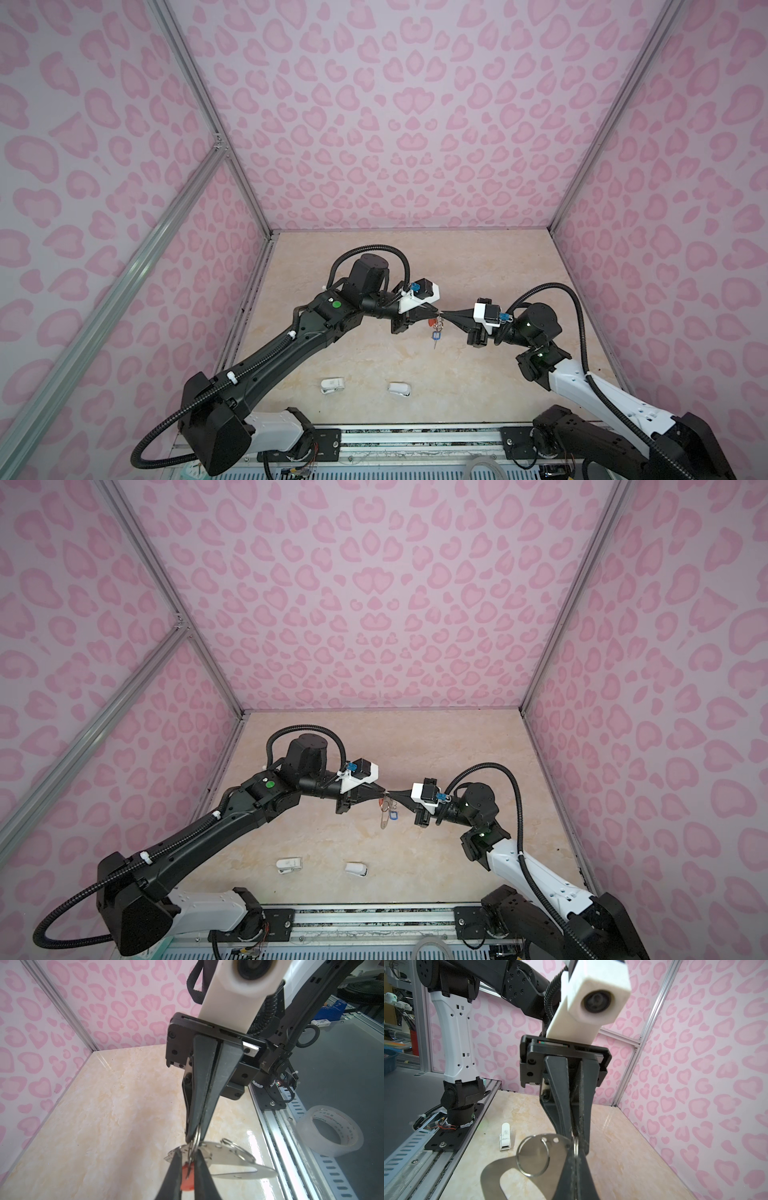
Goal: Put the keys on the keyring
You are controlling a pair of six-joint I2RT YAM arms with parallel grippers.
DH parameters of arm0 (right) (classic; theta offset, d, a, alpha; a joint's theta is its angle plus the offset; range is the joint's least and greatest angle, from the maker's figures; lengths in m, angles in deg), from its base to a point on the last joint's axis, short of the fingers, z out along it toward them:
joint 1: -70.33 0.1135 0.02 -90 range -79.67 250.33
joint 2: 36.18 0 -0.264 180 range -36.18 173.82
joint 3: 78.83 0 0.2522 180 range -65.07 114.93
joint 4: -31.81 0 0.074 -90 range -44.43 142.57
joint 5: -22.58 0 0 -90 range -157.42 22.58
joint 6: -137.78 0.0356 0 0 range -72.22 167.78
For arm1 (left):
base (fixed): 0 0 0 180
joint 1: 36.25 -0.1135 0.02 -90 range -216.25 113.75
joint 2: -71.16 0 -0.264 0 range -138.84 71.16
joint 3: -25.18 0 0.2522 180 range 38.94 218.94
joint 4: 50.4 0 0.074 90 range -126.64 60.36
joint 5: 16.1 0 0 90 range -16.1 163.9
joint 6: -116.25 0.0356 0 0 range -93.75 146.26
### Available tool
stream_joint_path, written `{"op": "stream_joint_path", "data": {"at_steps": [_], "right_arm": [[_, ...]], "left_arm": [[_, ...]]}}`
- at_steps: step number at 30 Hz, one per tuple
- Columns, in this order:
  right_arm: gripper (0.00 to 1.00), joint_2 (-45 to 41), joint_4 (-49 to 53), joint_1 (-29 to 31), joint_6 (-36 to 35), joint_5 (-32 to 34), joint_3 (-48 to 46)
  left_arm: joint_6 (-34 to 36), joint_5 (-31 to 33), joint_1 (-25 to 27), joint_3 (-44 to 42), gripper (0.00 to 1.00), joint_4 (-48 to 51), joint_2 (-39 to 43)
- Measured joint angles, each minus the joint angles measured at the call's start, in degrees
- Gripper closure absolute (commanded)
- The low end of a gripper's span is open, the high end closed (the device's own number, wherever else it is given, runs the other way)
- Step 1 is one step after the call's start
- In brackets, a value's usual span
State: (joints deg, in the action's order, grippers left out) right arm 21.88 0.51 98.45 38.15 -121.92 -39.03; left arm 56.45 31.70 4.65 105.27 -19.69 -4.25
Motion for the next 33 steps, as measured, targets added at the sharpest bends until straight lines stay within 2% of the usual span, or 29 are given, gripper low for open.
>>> {"op": "stream_joint_path", "data": {"at_steps": [2, 5, 9, 11, 12, 17, 22, 25, 33], "right_arm": [[1.00, 0.20, -0.02, 0.00, 0.00, -0.02, 0.09], [1.00, 0.57, -0.11, 0.00, 0.46, -0.02, 0.22], [0.75, 0.59, -0.17, 0.00, 0.35, 0.74, 0.22], [0.58, 0.15, 0.76, 0.07, -0.70, 2.32, 0.22], [0.55, -0.37, 1.79, 0.07, -1.46, 3.50, 0.22], [0.55, -4.79, 7.06, -0.02, -6.12, 10.47, 0.20], [0.61, -7.04, 10.60, -0.35, -8.48, 14.47, 0.20], [0.67, -7.50, 11.74, -0.37, -9.35, 15.43, 0.20], [0.70, -6.45, 13.38, -0.11, -10.49, 14.49, 0.63]], "left_arm": [[0.00, -0.13, 0.04, 0.00, 0.96, 0.00, 0.00], [0.31, 0.04, 0.04, 0.00, 0.97, 0.07, 0.00], [0.26, 0.98, 0.46, 0.22, 0.97, 0.35, 0.00], [0.24, 4.31, 1.90, 1.25, 0.97, 1.11, -0.07], [0.28, 6.27, 2.71, 1.97, 0.97, 1.62, -0.13], [1.38, 17.62, 5.99, 6.80, 0.97, 5.77, -1.77], [1.95, 24.90, 6.91, 9.49, 0.97, 9.99, -3.21], [2.67, 27.76, 7.58, 11.80, 0.97, 12.98, -4.22], [4.22, 31.30, 9.25, 14.97, 0.97, 16.74, -5.77]]}}
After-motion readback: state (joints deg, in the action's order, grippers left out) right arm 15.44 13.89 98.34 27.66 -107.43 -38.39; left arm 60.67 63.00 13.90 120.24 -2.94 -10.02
